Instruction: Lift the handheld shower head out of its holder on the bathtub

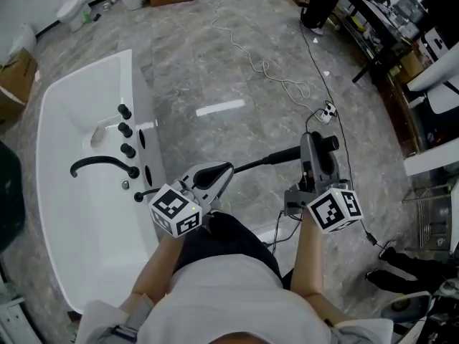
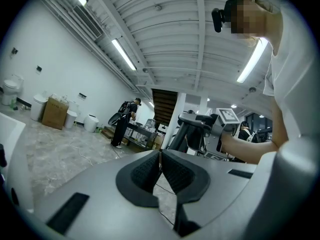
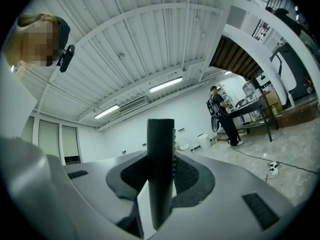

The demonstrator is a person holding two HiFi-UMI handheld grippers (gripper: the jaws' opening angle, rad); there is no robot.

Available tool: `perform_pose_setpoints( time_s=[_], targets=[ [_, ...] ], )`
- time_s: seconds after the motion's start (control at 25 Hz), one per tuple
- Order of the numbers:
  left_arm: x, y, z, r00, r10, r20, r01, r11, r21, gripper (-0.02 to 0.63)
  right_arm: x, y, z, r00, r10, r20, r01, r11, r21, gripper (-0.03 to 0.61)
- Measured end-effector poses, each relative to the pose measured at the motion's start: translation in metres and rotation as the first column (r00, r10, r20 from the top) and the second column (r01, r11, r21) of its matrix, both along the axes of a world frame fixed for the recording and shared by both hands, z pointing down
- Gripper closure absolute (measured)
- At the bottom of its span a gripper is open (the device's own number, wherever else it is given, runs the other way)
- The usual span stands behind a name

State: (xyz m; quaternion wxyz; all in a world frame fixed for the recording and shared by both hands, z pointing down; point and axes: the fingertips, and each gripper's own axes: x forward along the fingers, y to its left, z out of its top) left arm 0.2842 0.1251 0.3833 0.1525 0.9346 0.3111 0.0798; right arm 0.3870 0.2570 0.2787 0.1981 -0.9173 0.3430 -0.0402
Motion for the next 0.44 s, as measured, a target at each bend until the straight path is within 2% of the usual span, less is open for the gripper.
perform_pose_setpoints(
  time_s=[0.44],
  targets=[
    [-0.0072, -0.0066, -0.0008, 1.000, -0.003, -0.002, 0.003, 1.000, 0.005, 0.594, -0.0029, -0.0074, -0.0035, 1.000, -0.010, -0.010, 0.010, 1.000, -0.003, 0.456]
  ],
)
